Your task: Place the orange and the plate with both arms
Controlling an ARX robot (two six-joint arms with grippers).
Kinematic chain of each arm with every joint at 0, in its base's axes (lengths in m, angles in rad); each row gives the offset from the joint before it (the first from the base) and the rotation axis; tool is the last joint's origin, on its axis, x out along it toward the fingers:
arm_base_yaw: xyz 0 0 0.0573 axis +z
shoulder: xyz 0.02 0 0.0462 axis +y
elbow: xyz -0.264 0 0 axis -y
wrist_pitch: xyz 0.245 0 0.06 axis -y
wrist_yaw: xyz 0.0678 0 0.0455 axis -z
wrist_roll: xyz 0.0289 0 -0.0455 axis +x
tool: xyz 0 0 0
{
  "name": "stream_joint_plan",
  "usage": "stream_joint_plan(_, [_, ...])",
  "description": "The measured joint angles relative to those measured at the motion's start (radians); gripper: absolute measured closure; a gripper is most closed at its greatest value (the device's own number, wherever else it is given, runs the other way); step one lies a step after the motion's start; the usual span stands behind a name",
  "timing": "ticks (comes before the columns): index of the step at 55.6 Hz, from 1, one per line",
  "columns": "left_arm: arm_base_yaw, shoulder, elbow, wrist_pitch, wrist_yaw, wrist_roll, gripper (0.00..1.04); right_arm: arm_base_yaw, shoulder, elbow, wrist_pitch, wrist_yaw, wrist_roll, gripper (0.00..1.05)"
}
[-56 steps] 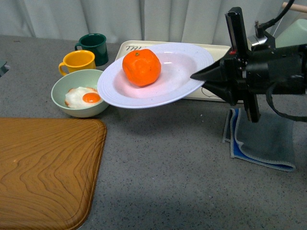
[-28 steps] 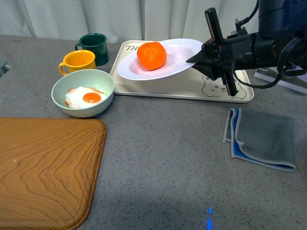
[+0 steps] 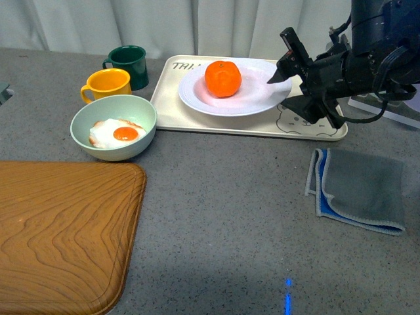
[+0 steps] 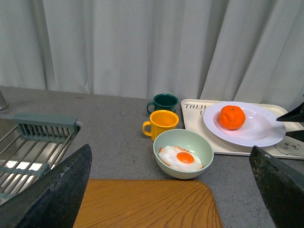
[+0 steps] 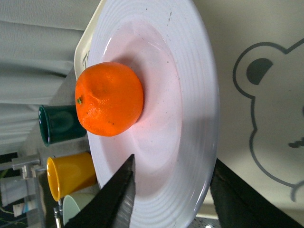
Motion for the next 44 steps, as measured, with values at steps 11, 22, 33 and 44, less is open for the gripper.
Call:
stream_joint_plan(11, [0.0, 0.0, 0.0, 0.0, 0.0, 0.0, 0.07, -0.011, -0.148, -0.113, 0.013, 0.049, -0.208, 0.16])
stream_joint_plan(22, [0.0, 0.0, 0.0, 0.0, -0.001, 0.0, 0.07, -0.01, -0.264, -0.508, 0.799, 0.496, -0.715, 0.43])
stream_joint_plan(33, [0.0, 0.0, 0.0, 0.0, 0.0, 0.0, 0.07, -0.05, -0.468, -0.766, 0.965, 0.478, -0.843, 0.75])
stream_joint_plan(44, [0.0, 0.0, 0.0, 0.0, 0.0, 0.0, 0.07, -0.077, -0.622, -0.969, 0.978, 0.447, -0.869, 1.04])
